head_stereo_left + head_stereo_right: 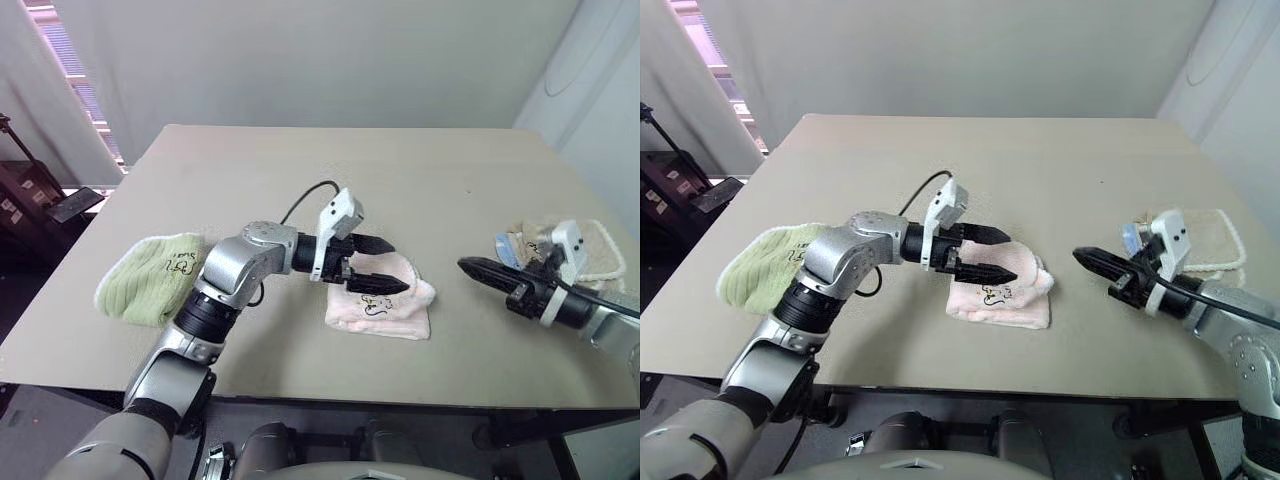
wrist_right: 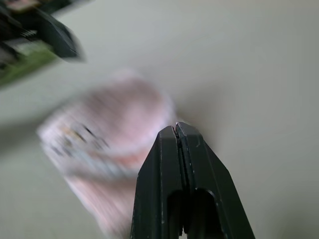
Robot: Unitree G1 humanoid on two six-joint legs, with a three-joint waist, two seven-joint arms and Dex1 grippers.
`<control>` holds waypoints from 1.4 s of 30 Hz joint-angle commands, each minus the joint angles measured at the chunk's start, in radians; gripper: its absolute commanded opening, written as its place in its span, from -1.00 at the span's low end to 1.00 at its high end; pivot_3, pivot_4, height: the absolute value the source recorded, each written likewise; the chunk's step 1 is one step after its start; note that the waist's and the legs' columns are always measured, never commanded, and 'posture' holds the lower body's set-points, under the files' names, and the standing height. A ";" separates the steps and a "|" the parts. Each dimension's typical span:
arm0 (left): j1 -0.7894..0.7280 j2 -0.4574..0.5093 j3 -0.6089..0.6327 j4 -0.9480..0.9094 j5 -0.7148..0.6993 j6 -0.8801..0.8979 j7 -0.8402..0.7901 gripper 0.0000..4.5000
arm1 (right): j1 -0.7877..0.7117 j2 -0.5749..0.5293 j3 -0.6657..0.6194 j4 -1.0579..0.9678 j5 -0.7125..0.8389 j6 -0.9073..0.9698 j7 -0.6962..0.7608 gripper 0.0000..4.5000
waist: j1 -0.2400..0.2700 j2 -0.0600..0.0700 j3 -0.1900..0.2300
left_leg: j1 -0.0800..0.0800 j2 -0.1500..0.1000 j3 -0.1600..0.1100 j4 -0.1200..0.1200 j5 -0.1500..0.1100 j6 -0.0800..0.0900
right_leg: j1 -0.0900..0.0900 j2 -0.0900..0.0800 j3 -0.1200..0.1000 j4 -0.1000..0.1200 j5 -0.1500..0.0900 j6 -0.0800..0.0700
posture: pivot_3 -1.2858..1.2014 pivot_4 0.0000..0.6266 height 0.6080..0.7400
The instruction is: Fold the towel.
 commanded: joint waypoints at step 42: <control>0.049 -0.058 0.084 0.438 0.240 -0.479 -0.195 -0.19 | -0.178 0.200 0.289 0.239 -0.140 -0.090 0.094 -0.45 | -0.003 -0.001 -0.004 | 0.005 0.002 -0.001 0.013 -0.004 0.005 | 0.010 -0.006 -0.007 0.004 0.003 0.003 | 0.03 -1.00 0.76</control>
